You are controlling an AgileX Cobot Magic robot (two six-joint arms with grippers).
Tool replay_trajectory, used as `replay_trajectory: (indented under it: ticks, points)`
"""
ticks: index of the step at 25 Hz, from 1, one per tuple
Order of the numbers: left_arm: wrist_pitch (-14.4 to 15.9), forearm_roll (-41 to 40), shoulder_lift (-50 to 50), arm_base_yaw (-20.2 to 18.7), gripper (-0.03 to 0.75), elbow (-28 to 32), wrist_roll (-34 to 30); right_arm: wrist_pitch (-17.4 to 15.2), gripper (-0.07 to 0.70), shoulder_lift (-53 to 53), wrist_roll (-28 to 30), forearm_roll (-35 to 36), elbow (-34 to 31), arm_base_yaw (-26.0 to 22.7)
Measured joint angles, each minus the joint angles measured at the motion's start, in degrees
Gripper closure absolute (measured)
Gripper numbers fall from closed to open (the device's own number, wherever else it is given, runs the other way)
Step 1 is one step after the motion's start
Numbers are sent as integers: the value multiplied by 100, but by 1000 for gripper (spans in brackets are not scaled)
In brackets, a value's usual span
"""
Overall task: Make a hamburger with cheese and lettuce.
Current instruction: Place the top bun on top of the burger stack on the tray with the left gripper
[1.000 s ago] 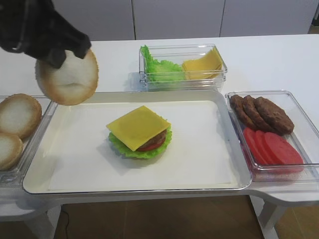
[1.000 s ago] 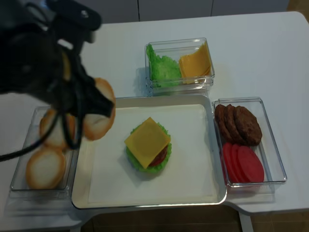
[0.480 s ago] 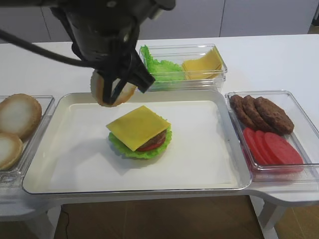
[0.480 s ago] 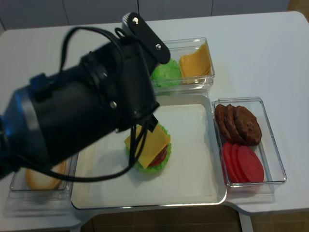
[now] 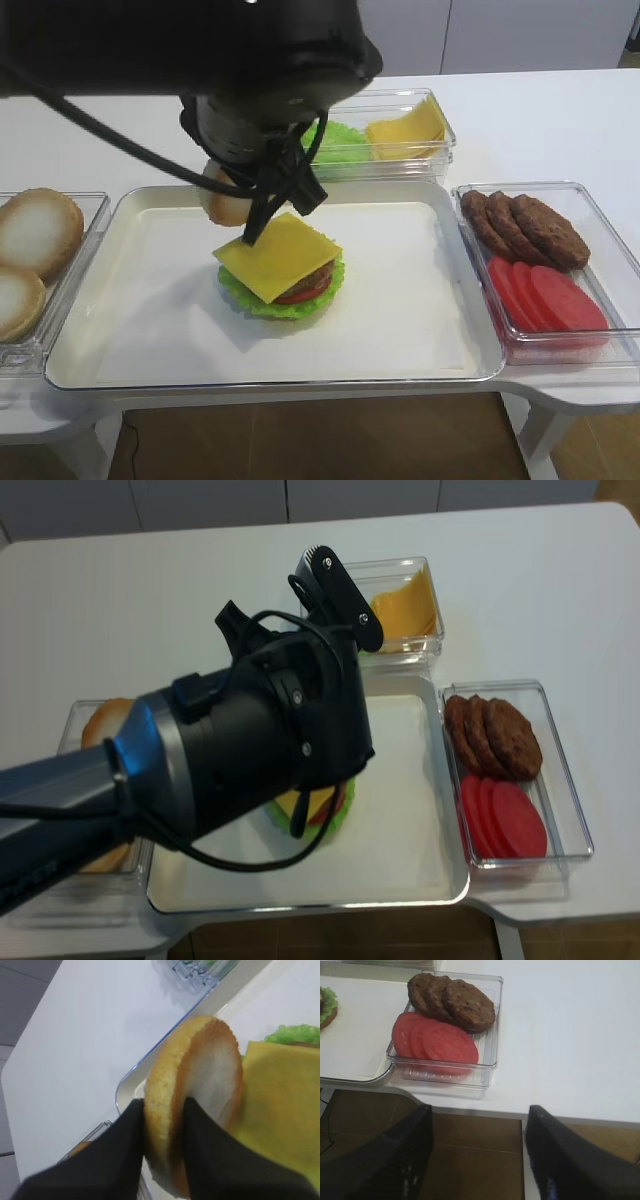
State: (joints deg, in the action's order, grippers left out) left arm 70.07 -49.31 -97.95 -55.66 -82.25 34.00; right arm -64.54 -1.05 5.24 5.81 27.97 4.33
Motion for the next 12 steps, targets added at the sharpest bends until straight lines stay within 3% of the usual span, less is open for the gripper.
replay_trajectory:
  ticks: [12]
  points:
    - [-38, -20, -307, 0, 547, 0, 10, 0, 185, 0, 0, 0, 0, 0]
